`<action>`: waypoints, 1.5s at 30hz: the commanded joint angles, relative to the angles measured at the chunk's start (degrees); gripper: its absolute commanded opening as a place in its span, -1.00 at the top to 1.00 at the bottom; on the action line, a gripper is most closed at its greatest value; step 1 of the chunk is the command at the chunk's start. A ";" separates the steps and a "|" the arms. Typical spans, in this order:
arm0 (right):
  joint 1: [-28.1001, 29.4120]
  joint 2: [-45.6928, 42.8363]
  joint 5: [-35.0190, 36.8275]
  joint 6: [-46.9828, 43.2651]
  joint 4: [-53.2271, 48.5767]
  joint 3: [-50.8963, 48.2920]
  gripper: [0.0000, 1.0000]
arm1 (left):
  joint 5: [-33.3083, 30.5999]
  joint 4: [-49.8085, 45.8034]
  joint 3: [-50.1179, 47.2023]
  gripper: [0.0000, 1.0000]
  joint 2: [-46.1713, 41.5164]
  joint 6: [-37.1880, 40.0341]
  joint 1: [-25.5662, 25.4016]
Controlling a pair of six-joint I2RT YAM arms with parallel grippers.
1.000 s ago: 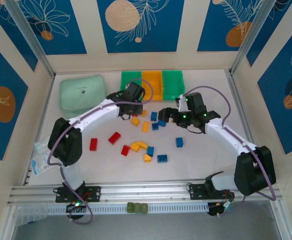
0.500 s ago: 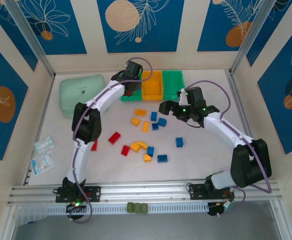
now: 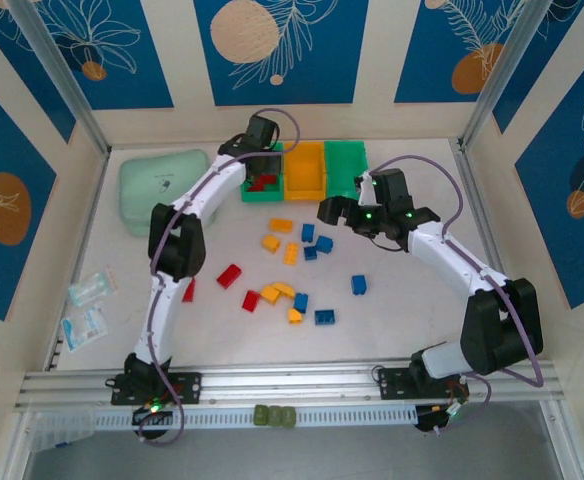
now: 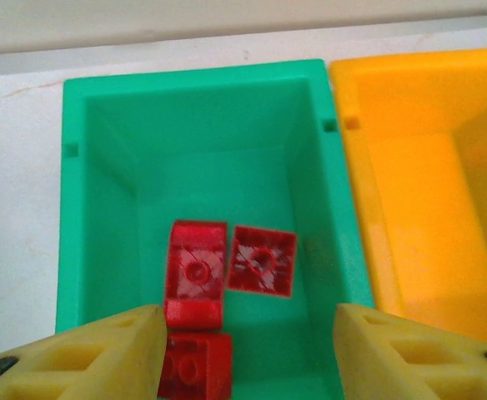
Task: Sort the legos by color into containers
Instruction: Place the lego in the container, then pick up the lego from the center of the table.
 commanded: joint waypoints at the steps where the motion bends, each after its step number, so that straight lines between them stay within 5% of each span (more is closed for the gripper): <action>1: 1.54 0.42 -1.25 -2.02 -3.45 1.51 -0.98 | 6.81 -3.06 -3.84 -0.12 -9.09 0.59 0.29; 8: 4.23 -0.65 -2.30 -2.86 -6.49 0.01 -0.98 | 15.05 -0.97 -26.12 -0.18 -24.40 -0.91 0.16; 21: 12.74 -1.14 -2.33 0.54 -1.75 -7.59 -0.98 | 18.80 -1.67 -58.76 -0.37 -41.64 -3.35 -1.25; 37: 15.91 -1.55 0.20 3.27 2.14 -10.98 -0.98 | 15.64 -1.27 -70.76 -0.51 -39.12 -4.48 -1.42; 45: 15.56 -0.64 -0.14 3.17 2.73 -10.29 -0.98 | 13.31 -0.79 -72.07 -0.20 -38.40 -5.56 -2.69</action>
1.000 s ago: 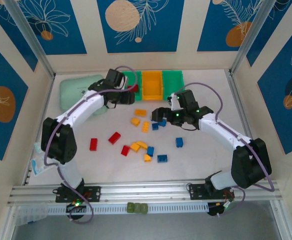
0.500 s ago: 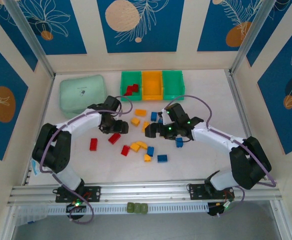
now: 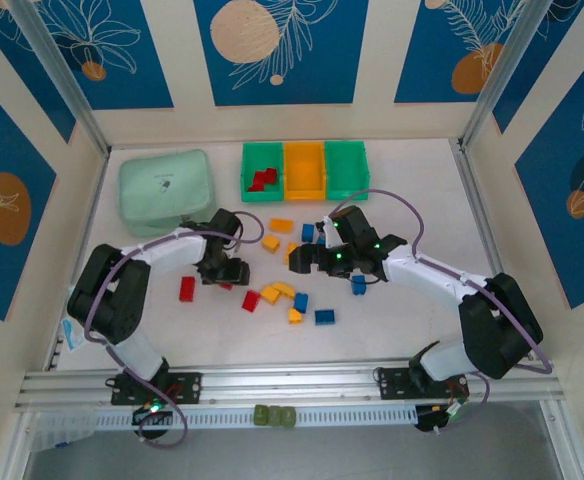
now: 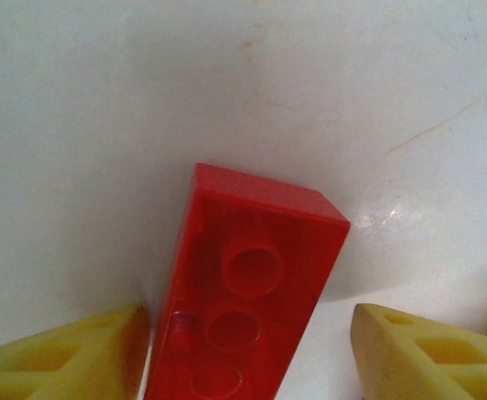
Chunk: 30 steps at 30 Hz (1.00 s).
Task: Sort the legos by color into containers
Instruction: Pick up the lego from the center of the table, then place the lego in the container.
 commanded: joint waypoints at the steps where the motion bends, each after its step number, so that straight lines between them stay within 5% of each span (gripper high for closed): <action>1: -0.11 -0.44 -0.22 0.22 0.48 -0.08 -0.98 | -2.41 0.18 -0.61 -0.13 0.86 -0.59 -0.89; 10: -2.23 -1.35 -1.70 0.32 0.44 0.05 -0.98 | -4.72 0.48 -0.20 0.34 -0.55 -0.82 -0.91; 16: -5.56 -3.26 -2.90 -0.18 -0.06 0.52 -0.98 | -6.11 0.34 5.29 0.45 -1.89 -0.47 -0.82; 23: -9.82 -2.12 -3.19 -1.89 -1.98 4.83 -0.98 | -10.65 0.02 22.77 0.48 3.50 1.99 -0.64; 30: -12.83 -0.91 -2.94 -2.07 -1.45 7.55 -0.98 | -14.01 1.95 43.81 0.47 18.03 3.37 0.75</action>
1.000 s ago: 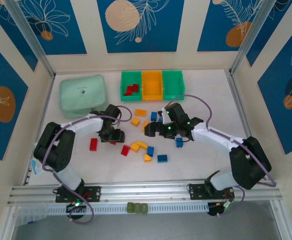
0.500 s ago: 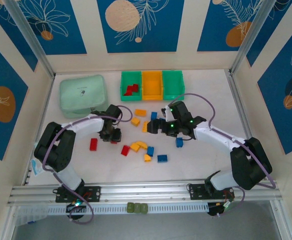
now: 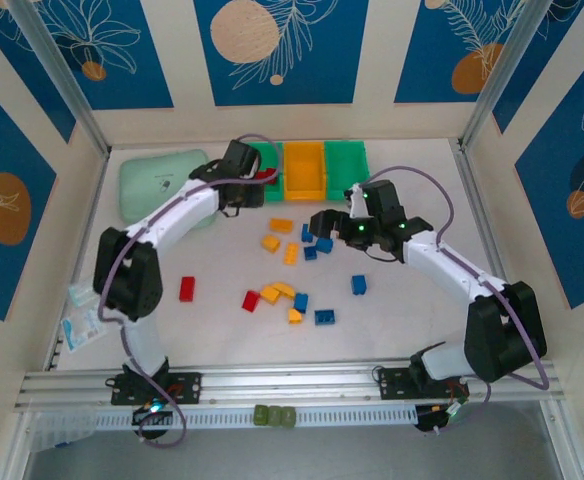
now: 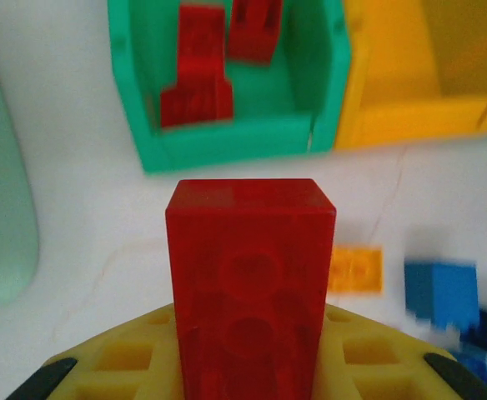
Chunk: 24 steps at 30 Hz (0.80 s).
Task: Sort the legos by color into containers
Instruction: Place the lego in the container.
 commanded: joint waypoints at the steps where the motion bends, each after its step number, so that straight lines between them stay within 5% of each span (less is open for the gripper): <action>1: -0.83 0.87 -1.34 -1.01 -0.60 1.65 -0.98 | -3.03 0.64 8.70 0.47 7.88 2.23 1.02; 6: -1.84 1.31 -1.01 -1.10 -0.40 2.35 -0.98 | -5.77 -2.52 27.78 0.45 21.64 3.20 2.27; 12: -2.51 1.15 -1.15 -1.36 -0.68 3.40 -0.98 | -6.78 -8.00 43.30 0.00 31.06 3.39 2.98; 18: -1.92 0.97 -2.72 -1.65 -1.73 4.47 -0.98 | -0.61 -10.07 38.71 -0.09 24.69 3.30 2.90; 24: -0.02 0.54 -2.86 -3.47 -4.81 4.16 -0.98 | 9.12 -5.16 15.36 -0.12 9.00 1.08 2.00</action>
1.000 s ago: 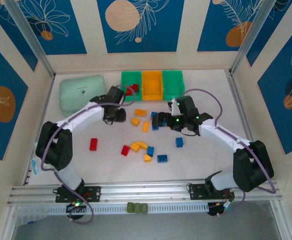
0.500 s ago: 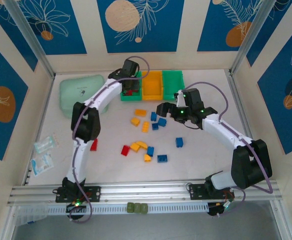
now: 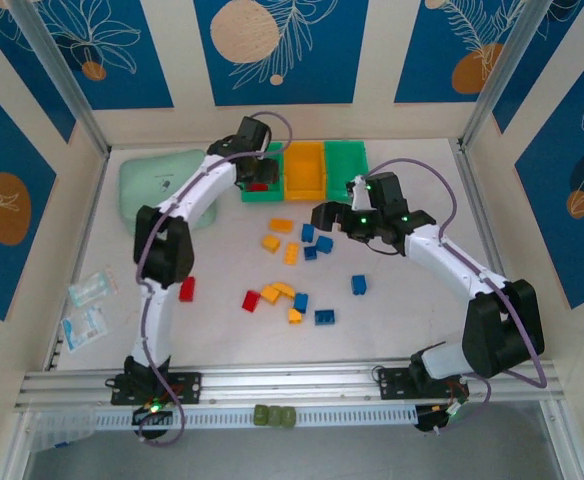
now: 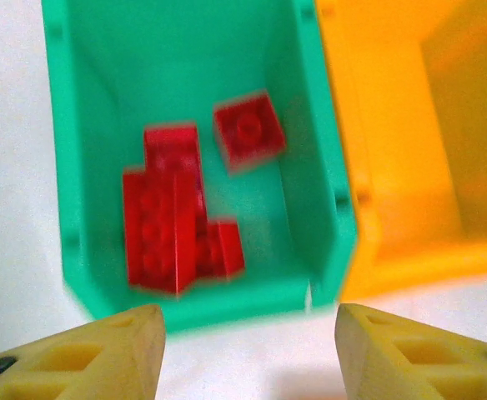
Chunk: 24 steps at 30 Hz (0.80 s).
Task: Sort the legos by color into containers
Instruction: Place the lego in the container, then pick up the lego from the middle-left of the table.
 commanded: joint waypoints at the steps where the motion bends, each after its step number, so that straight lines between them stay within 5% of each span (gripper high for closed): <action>1: 1.23 -0.66 -2.46 -1.94 -3.41 0.68 -0.98 | 7.03 1.95 -11.03 -0.13 -10.63 -1.48 -0.79; 13: 9.16 -2.72 -0.15 -2.24 -7.07 -5.22 -0.98 | 5.92 -0.14 -51.36 -0.28 -38.31 -8.31 -6.82; 24: 13.54 -3.53 3.14 1.24 -4.79 -10.39 -0.98 | 6.65 6.07 -66.34 -0.30 -44.04 -16.15 -15.62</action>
